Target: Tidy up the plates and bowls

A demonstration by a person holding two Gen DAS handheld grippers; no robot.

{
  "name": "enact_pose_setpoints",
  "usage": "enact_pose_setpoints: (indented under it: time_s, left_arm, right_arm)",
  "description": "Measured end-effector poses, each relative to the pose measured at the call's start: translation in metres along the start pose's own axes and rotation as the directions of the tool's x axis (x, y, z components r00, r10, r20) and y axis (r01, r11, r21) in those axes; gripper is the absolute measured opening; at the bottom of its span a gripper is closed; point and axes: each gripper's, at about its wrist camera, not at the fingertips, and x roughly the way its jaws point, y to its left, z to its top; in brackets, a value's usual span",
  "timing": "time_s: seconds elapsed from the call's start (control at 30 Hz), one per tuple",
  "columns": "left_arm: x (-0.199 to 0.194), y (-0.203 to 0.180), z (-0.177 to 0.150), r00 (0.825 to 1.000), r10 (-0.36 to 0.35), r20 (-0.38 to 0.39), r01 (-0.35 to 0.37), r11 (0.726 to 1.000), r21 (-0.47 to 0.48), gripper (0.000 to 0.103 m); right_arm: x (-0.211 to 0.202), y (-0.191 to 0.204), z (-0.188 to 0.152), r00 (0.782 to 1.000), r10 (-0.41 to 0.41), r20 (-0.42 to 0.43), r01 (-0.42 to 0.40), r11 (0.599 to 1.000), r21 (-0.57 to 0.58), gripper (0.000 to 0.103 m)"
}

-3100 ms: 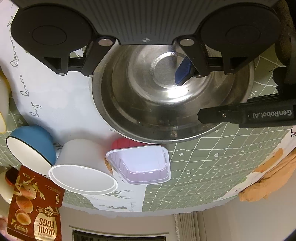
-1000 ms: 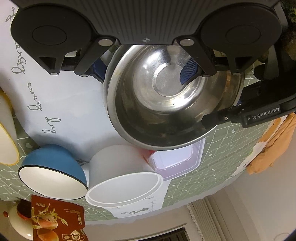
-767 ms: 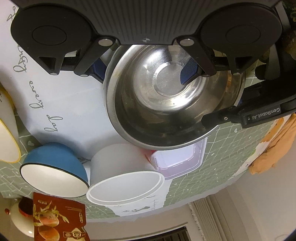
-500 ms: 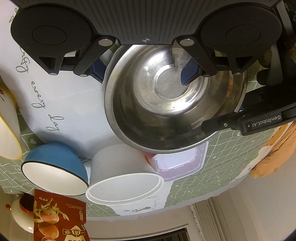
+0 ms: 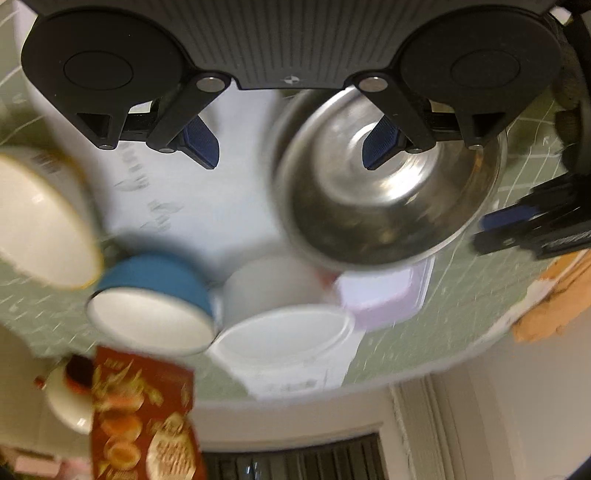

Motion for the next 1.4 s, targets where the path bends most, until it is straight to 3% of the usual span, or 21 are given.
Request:
enact_pose_setpoints:
  time_s: [0.1,0.2,0.33,0.43,0.53,0.63,0.7,0.8,0.93,1.07,1.17,1.4]
  left_arm:
    - [-0.021,-0.017,-0.002,0.998,0.001,0.059,0.001,0.999,-0.039,0.038]
    - [-0.031,-0.058,-0.010,0.995,-0.075,0.071,0.075,0.997,-0.001,0.038]
    - [-0.022,-0.127,-0.028,0.980,-0.196,-0.035,0.198,0.975,0.099,0.038]
    - [-0.006,-0.175,-0.044,0.967,-0.219,-0.133,0.240,0.955,0.173,0.038]
    - [0.016,-0.207,-0.054,0.964,-0.193,-0.184,0.225,0.959,0.174,0.038]
    - [0.041,-0.227,-0.061,0.969,-0.116,-0.216,0.153,0.975,0.163,0.038]
    - [0.057,-0.234,-0.072,0.966,-0.085,-0.245,0.125,0.981,0.151,0.038]
    - [0.081,-0.242,-0.091,0.957,-0.087,-0.275,0.135,0.978,0.158,0.038]
    - [0.106,-0.256,-0.114,0.960,-0.025,-0.277,0.072,0.984,0.161,0.038]
    - [0.128,-0.266,-0.132,0.951,0.035,-0.308,0.028,0.980,0.199,0.038]
    - [0.140,-0.264,-0.140,0.935,0.031,-0.352,0.037,0.982,0.184,0.038]
    - [0.149,-0.255,-0.140,0.933,-0.004,-0.361,0.053,0.991,0.125,0.033]
  right_arm:
    - [-0.026,-0.020,-0.001,0.997,-0.010,0.073,0.011,1.000,-0.004,0.086]
    - [-0.053,-0.043,-0.001,0.992,-0.018,0.125,0.018,1.000,0.000,0.086]
    - [-0.084,-0.079,0.011,0.982,-0.034,0.187,0.032,0.999,0.014,0.088]
    - [-0.095,-0.115,0.031,0.980,-0.060,0.188,0.047,0.996,0.075,0.090]
    - [-0.091,-0.150,0.062,0.988,-0.039,0.150,0.025,0.996,0.090,0.090]
    - [-0.073,-0.181,0.090,0.991,-0.004,0.137,-0.002,0.999,0.042,0.090]
    - [-0.055,-0.207,0.099,0.990,-0.034,0.140,0.027,0.998,0.048,0.090]
    - [-0.040,-0.247,0.083,0.987,-0.070,0.141,0.052,0.991,0.126,0.090]
    - [-0.021,-0.290,0.064,0.999,0.007,0.054,-0.021,0.963,0.268,0.090]
    - [-0.010,-0.291,0.052,0.998,-0.044,0.038,0.032,0.964,0.263,0.087]
    - [0.003,-0.292,0.049,0.999,-0.037,-0.004,0.037,0.954,0.296,0.059]
    - [0.025,-0.280,0.052,0.993,0.091,-0.079,-0.063,0.950,0.305,0.058]
